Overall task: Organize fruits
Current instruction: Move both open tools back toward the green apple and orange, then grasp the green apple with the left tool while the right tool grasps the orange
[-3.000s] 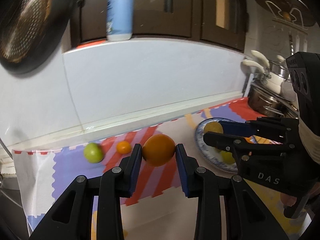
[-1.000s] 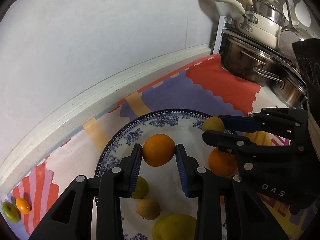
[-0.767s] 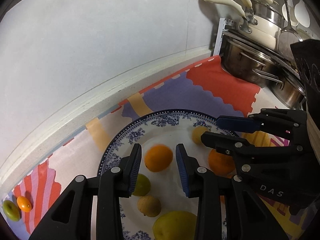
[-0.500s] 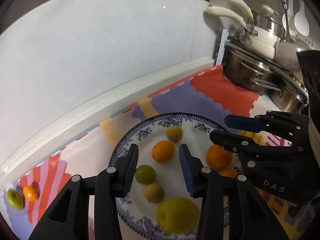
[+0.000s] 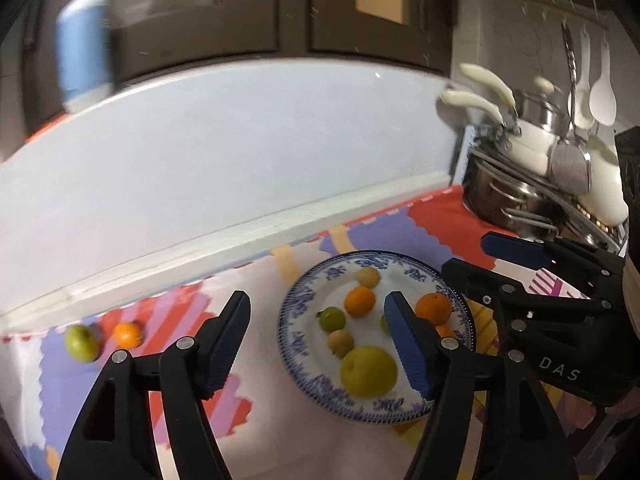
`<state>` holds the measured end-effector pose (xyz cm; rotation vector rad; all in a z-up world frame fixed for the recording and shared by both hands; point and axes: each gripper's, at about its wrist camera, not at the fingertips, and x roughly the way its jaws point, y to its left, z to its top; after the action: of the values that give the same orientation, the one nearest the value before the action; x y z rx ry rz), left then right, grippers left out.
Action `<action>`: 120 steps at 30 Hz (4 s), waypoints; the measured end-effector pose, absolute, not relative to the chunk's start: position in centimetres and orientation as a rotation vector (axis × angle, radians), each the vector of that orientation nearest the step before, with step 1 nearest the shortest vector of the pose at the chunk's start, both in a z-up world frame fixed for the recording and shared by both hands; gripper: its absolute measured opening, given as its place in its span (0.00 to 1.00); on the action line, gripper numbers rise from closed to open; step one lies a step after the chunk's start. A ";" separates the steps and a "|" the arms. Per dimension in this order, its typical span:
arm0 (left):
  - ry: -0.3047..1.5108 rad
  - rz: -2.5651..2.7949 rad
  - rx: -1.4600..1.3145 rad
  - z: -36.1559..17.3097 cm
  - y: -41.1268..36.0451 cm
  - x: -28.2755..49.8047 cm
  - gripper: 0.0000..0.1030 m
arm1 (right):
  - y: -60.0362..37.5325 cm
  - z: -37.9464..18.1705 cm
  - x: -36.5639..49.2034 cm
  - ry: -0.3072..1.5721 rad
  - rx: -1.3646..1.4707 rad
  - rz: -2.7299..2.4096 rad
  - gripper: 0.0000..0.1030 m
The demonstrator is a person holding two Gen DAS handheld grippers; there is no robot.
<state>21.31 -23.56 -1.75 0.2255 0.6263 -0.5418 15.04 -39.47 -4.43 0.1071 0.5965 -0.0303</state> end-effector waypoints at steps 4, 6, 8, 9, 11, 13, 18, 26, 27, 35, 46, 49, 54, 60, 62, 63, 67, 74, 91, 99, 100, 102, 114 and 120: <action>0.595 -0.484 0.189 -0.7 -21.0 19.7 0.74 | -37.9 -3.3 13.7 0.556 0.101 -0.021 0.63; 0.573 -0.446 0.179 -0.2 -19.5 18.8 0.78 | -36.9 -2.8 13.3 0.542 0.091 -0.018 0.65; 0.554 -0.414 0.176 0.2 -18.2 18.0 0.81 | -35.9 -2.3 12.8 0.532 0.084 -0.007 0.67; 0.542 -0.395 0.173 0.5 -17.5 17.6 0.81 | -35.5 -2.2 12.7 0.528 0.083 -0.001 0.68; 0.522 -0.365 0.175 0.9 -16.3 16.8 0.83 | -34.3 -1.8 12.4 0.521 0.081 0.014 0.68; 0.508 -0.338 0.173 1.2 -15.0 16.0 0.84 | -33.3 -1.6 12.0 0.516 0.079 0.029 0.68; 0.487 -0.291 0.156 2.0 -12.0 14.4 0.85 | -30.3 -0.8 11.1 0.498 0.073 0.066 0.68; 0.455 -0.227 0.133 2.8 -6.9 12.5 0.90 | -26.1 0.3 10.2 0.478 0.052 0.101 0.68; 0.454 -0.220 0.134 2.9 -6.5 12.5 0.90 | -25.6 0.5 10.1 0.475 0.050 0.104 0.68; 0.447 -0.172 0.149 2.7 -2.7 12.7 0.91 | -21.6 0.7 10.6 0.472 0.029 0.124 0.68; 0.468 -0.151 0.184 1.7 0.6 15.4 0.91 | -17.5 0.0 12.9 0.495 0.003 0.137 0.68; 0.475 -0.154 0.195 1.3 1.3 16.6 0.91 | -16.7 -0.3 13.9 0.506 -0.003 0.142 0.68; 0.492 -0.164 0.199 0.5 2.0 18.8 0.91 | -15.4 -1.0 16.2 0.532 -0.022 0.158 0.68; 0.509 -0.183 0.208 -0.7 2.1 21.6 0.91 | -14.5 -2.0 18.9 0.557 -0.043 0.170 0.68; 0.518 -0.190 0.212 -1.1 2.1 22.5 0.91 | -14.4 -2.5 20.0 0.568 -0.046 0.177 0.68; 0.523 -0.193 0.213 -1.3 2.0 23.0 0.91 | -14.3 -2.7 20.4 0.571 -0.047 0.179 0.68; 0.538 -0.211 0.231 -2.2 1.9 24.7 0.91 | -14.3 -3.9 22.4 0.595 -0.043 0.188 0.68; 0.572 -0.237 0.270 -4.3 1.5 27.8 0.91 | -13.8 -6.0 25.5 0.636 -0.051 0.200 0.68; 0.707 -0.341 0.323 -9.8 0.1 35.1 0.87 | -13.4 -11.8 32.8 0.779 -0.078 0.219 0.68; 0.738 -0.363 0.363 -10.8 -0.7 36.7 0.83 | -12.9 -13.0 34.4 0.814 -0.091 0.250 0.62; 0.738 -0.363 0.365 -10.8 -0.8 36.8 0.82 | -12.9 -13.1 34.6 0.816 -0.088 0.254 0.61; 0.750 -0.368 0.363 -11.0 -1.1 37.1 0.78 | -12.9 -13.2 34.9 0.820 -0.075 0.262 0.59; 0.804 -0.407 0.313 -11.2 -1.7 37.4 0.48 | -12.6 -13.7 35.0 0.833 -0.024 0.313 0.33; 0.779 -0.397 0.297 -9.7 -1.1 35.6 0.48 | -13.4 -12.2 32.9 0.788 -0.019 0.303 0.33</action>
<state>35.60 -1.11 -9.75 0.2966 0.7792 -0.3972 32.92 -13.43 -12.15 -0.0185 0.7884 0.3032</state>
